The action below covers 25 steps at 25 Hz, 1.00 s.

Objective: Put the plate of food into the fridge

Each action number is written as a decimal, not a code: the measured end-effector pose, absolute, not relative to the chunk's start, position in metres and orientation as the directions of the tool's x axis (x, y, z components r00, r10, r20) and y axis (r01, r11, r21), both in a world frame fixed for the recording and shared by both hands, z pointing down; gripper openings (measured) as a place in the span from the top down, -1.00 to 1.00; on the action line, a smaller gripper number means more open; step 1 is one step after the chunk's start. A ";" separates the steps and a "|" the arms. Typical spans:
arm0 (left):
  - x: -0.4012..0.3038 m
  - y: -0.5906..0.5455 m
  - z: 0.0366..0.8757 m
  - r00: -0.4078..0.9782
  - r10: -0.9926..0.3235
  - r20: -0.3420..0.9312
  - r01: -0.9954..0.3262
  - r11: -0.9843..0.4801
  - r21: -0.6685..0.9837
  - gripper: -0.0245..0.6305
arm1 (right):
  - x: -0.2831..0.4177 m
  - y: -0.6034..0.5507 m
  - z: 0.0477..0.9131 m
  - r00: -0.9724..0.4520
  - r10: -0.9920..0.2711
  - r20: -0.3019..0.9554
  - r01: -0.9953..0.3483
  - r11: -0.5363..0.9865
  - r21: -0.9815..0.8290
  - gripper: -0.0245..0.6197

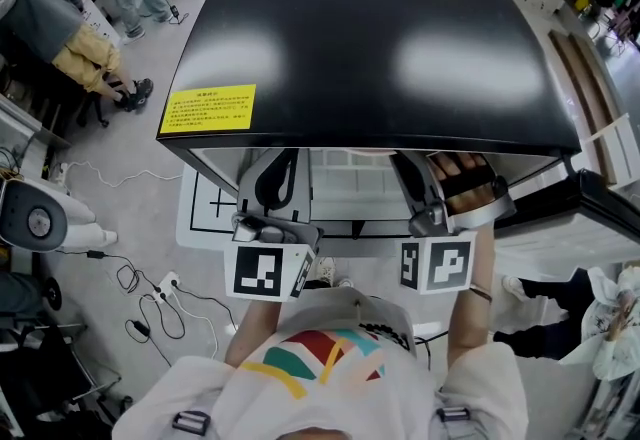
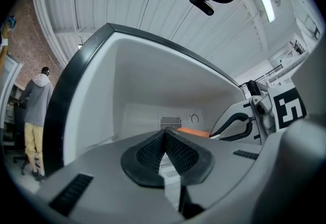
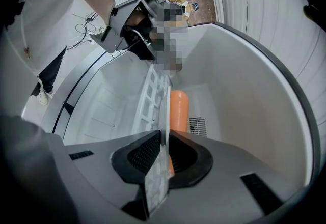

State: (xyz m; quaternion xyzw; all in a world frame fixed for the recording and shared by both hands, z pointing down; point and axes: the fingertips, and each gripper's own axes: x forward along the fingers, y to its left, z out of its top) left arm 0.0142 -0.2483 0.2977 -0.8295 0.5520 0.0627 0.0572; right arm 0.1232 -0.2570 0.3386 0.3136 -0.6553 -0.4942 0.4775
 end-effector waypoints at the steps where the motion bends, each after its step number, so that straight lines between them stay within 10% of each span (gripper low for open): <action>1: 0.015 -0.248 0.297 0.385 -0.907 -0.168 -0.922 -0.387 -0.022 0.91 | 0.123 -0.258 0.339 -0.347 -0.883 0.317 0.062 0.316 0.947 0.79; 25: 0.009 -0.242 0.308 0.401 -0.906 -0.133 -0.916 -0.400 -0.037 0.91 | 0.108 -0.262 0.336 -0.403 -0.808 0.429 0.012 0.464 0.886 0.51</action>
